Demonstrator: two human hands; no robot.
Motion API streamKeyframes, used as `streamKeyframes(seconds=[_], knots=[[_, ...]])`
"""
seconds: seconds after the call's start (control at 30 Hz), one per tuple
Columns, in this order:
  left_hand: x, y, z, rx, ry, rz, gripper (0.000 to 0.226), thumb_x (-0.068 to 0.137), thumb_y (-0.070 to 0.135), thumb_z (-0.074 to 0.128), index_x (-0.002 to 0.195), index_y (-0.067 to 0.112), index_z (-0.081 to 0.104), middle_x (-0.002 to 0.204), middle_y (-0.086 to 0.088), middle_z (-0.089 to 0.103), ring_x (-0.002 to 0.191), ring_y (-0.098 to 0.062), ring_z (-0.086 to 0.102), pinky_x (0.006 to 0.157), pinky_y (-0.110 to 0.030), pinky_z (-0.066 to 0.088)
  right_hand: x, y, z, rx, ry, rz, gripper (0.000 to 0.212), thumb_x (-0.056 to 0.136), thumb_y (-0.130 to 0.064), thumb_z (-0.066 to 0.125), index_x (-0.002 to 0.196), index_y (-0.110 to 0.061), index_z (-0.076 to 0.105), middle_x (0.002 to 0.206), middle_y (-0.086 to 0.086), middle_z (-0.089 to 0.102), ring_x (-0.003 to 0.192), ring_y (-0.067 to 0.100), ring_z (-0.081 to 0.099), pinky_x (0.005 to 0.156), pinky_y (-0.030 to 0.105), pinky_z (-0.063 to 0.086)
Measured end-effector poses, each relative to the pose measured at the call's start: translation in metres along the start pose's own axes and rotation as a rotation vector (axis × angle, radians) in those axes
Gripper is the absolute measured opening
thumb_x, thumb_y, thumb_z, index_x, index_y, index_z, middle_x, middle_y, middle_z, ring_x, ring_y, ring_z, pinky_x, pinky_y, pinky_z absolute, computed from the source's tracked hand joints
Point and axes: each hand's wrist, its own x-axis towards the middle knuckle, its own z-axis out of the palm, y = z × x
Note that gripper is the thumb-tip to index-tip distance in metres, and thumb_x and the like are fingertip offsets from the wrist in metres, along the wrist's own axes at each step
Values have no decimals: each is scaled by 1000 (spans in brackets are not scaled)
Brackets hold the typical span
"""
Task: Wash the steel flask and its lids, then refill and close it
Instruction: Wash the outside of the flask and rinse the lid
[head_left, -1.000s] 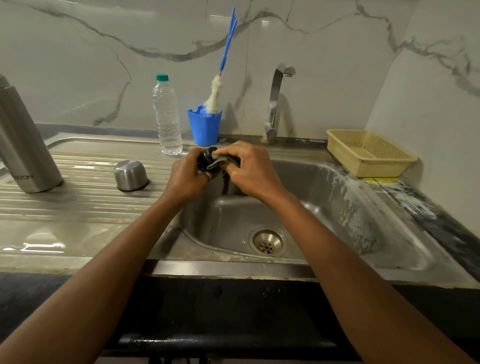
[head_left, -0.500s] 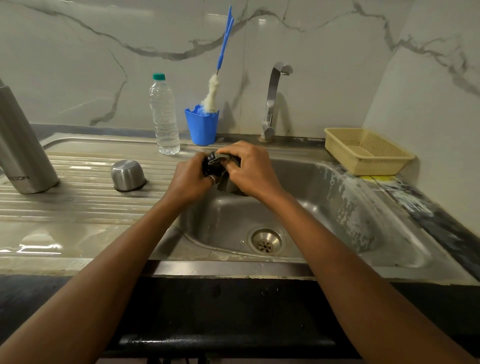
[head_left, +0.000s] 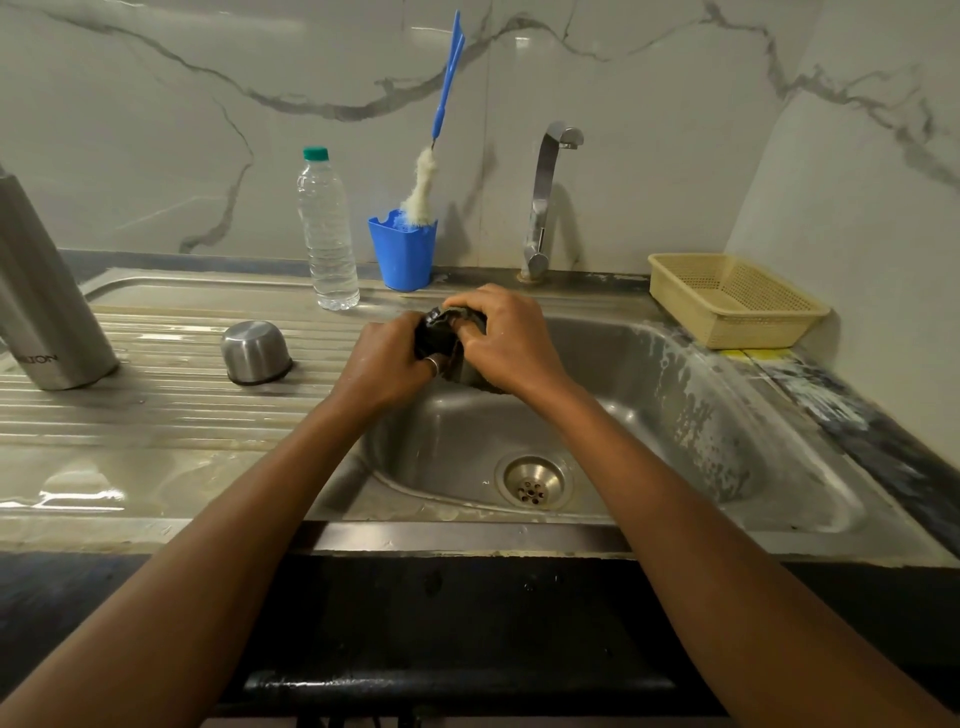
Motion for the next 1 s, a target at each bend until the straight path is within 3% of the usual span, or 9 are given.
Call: streamKeyframes(seconds=[0.1,0.23,0.37,0.53,0.73,0.9,1.0], knots=[[0,4,1,3,0,44,38,86,16,75,123,11,64,96,0,64,85,-15,54,75,-25,40,-1,5,-2,6,6,77,26,91,-7,65,113,-14,75,108,2,71,97,10,61,78,3,36],[1,0,-1,-39,6,21,45,85,17,78,127,11,63,106,-5,70,90,-16,60,78,-25,43,0,2,0,18,-4,94,24,92,-7,65,114,-14,74,109,1,70,96,8,58,75,3,36],[-1,0,-3,-149,17,26,54,83,27,81,132,15,61,106,4,67,90,-9,61,72,-13,42,3,1,-2,78,22,130,23,93,-9,65,114,-14,74,110,0,72,100,11,63,83,12,46],[1,4,-7,-316,44,-2,49,80,39,82,124,24,68,96,15,68,82,5,62,64,-5,43,3,5,-6,168,45,162,23,94,-15,67,115,-18,75,111,-5,74,98,2,61,77,1,40],[-1,2,-14,-185,74,59,55,78,34,85,128,20,67,103,11,66,86,1,58,64,2,38,-1,3,-2,188,53,141,26,92,-12,69,116,-17,75,111,-3,75,97,0,62,78,-1,40],[0,3,-14,-151,76,71,47,78,33,85,120,19,72,80,20,59,69,12,52,60,2,35,-4,0,4,147,105,89,26,92,-9,67,117,-14,74,110,-1,74,96,3,62,77,-4,40],[3,-1,-13,-121,80,57,49,76,35,86,119,16,71,89,6,67,72,4,55,59,-5,39,-4,-3,9,80,119,-15,28,90,-7,68,117,-13,74,111,2,73,100,10,64,85,4,42]])
